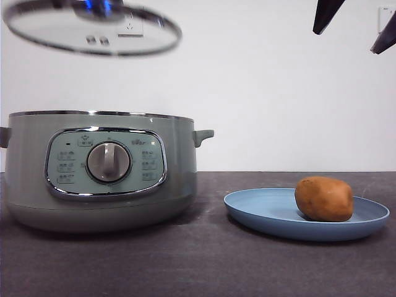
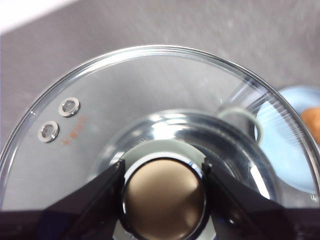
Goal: Take the potato out from the steamer,put the potato on the plate,close the lid
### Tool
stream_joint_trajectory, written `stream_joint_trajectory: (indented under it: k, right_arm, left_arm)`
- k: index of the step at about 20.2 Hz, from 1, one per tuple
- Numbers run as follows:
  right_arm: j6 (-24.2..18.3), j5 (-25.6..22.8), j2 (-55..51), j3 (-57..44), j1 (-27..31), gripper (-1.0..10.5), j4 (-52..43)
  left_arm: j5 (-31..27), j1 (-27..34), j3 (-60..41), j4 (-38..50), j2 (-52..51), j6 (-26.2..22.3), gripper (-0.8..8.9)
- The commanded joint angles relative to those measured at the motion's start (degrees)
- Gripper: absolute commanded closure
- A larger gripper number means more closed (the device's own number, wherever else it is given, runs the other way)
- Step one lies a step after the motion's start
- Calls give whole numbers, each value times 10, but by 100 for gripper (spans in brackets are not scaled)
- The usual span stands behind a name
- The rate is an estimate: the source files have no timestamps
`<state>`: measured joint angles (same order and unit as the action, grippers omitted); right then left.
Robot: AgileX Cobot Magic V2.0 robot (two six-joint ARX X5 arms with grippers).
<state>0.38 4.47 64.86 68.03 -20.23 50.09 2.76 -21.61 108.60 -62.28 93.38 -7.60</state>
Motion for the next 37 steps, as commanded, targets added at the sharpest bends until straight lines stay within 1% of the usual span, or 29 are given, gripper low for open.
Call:
stream_joint_trajectory:
  k: [1,4,8,11,15,18,21,24,25,26,27,28,29,34,37]
  right_arm:
    - [0,-1,1,-1,0,411,-2]
    - [0,-1,1,-1,0,411,-2]
    - [0,-1,1,-1,0,411,-3]
    - [0,-1,1,-1,0,411,-3]
    - [0,-1,1,-1,0,411,-3]
    - [0,-1,1,-1,0,411,-3]
    - [0,-1,1,-1,0,411,-3]
    - [0,-1,0,-1,0,411,-3]
    - [0,-1,0,-1,0,411,-3]
    - [0,-1,0,-1,0,411,-3]
    - [0,-1,0,-1,0,411,-3]
    - [0,-1,0,-1,0,411,-3]
    - [0,-1,0,-1,0,411,-3]
    - [0,0,0,-1,0,411,-3]
    - [0,1,-1,-1,0,411,-3]
  left_arm:
    - [2,-10,-60,54,-5,10,821]
    - [-10,-17,-121,81,-5,16,821]
    - [-11,-21,-189,113,-5,21,821]
    - [-11,-21,-225,117,-5,21,821]
    - [-5,-21,-238,122,-5,26,821]
    - [50,-21,-238,123,-5,31,821]
    - [28,-23,-246,134,-5,31,821]
    - [18,-24,-250,112,-5,31,810]
    - [18,-24,-250,108,-5,33,780]
    - [18,-24,-250,106,-5,38,634]
    - [17,-24,-250,106,-5,46,456]
    - [16,-24,-250,106,-5,50,329]
    - [16,-24,-250,107,-5,50,314]
    - [7,-23,-247,112,-6,48,314]
    - [-20,-23,-211,66,-17,46,314]
